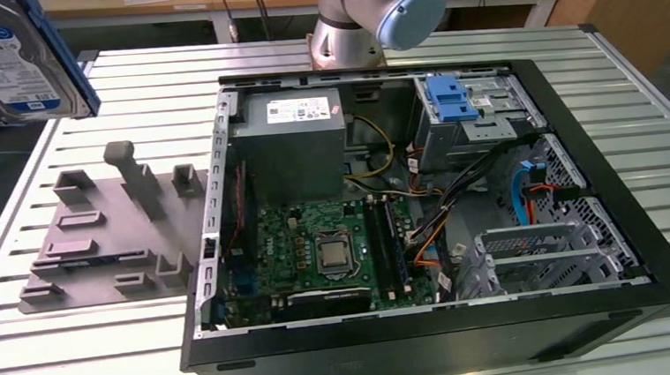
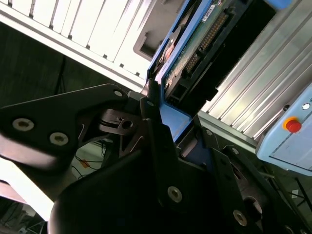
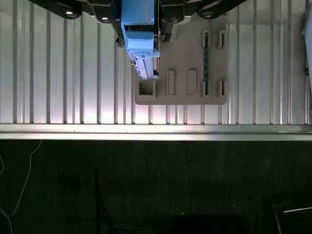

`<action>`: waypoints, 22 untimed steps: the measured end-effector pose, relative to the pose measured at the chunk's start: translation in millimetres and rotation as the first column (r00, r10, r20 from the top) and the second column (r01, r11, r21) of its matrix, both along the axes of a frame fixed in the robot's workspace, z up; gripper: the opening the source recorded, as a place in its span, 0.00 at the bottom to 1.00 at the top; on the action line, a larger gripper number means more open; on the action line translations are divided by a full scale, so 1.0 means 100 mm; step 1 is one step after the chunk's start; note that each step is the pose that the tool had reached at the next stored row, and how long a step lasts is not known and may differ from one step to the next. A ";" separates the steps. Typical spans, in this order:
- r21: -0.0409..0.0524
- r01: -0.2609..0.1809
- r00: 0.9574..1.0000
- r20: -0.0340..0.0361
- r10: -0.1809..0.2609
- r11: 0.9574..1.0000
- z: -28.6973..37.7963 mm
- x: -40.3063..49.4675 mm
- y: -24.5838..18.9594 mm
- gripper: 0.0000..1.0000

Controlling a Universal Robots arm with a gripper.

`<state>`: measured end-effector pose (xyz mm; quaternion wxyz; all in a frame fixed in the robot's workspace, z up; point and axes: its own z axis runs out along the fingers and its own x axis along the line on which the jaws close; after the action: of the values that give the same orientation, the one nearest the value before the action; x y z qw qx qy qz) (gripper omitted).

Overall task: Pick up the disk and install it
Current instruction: 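Pick up the disk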

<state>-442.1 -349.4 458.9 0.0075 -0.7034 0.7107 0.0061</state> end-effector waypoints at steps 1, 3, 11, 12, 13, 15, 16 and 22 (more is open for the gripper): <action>0.000 0.000 1.000 0.000 0.000 1.000 0.016 0.000 0.000 0.36; 0.000 0.000 1.000 0.000 0.000 1.000 0.033 0.000 0.000 0.36; 0.000 0.002 1.000 0.000 -0.002 1.000 0.034 0.001 -0.031 0.36; 0.000 0.003 1.000 -0.001 -0.003 1.000 0.034 0.001 -0.049 0.36; 0.000 0.004 1.000 0.000 -0.004 1.000 0.033 0.001 -0.068 0.36; 0.000 0.005 1.000 -0.001 -0.005 1.000 0.034 0.001 -0.102 0.36; 0.000 0.006 1.000 -0.001 -0.006 1.000 0.033 0.001 -0.122 0.36; 0.000 0.010 1.000 -0.007 -0.010 1.000 0.035 0.017 -0.184 0.36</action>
<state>-440.4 -367.8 462.4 0.0049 -0.6999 0.7141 0.0086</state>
